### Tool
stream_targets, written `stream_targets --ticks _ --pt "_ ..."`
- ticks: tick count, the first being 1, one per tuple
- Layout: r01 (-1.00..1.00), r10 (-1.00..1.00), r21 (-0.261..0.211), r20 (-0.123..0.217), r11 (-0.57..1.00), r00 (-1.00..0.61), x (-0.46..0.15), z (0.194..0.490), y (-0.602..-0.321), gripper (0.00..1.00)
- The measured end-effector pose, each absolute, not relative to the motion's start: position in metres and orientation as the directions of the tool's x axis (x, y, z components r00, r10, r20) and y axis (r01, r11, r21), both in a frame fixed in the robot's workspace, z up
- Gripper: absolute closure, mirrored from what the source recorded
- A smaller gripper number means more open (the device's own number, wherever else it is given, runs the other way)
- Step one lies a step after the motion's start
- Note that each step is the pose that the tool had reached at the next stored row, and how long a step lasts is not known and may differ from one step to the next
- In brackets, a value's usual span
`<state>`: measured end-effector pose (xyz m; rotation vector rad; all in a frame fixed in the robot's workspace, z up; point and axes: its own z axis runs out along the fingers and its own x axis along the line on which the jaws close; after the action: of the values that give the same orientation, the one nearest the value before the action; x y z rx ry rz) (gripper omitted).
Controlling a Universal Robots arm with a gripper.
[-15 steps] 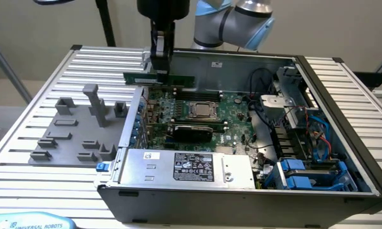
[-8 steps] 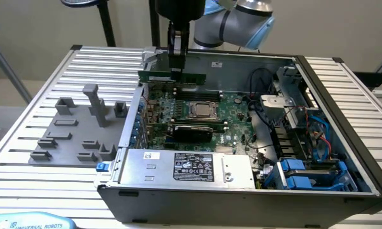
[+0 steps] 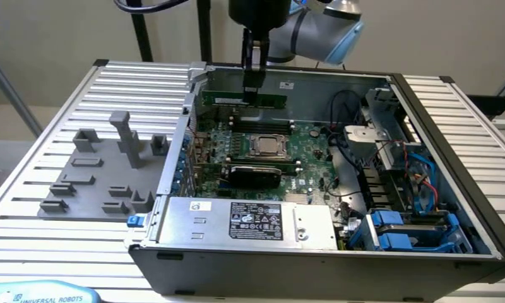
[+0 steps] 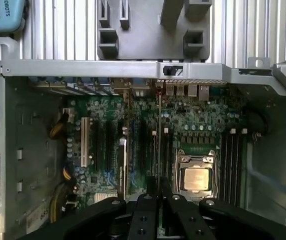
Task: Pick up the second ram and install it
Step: 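Pick up the second ram and move it above second insertion slot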
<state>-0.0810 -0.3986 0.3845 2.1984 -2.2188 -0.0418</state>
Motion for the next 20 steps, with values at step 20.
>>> stream_targets --ticks 20 --pt "-0.999 -1.000 0.031 -0.006 0.015 -0.015 -0.036 0.365 -0.370 0.87"
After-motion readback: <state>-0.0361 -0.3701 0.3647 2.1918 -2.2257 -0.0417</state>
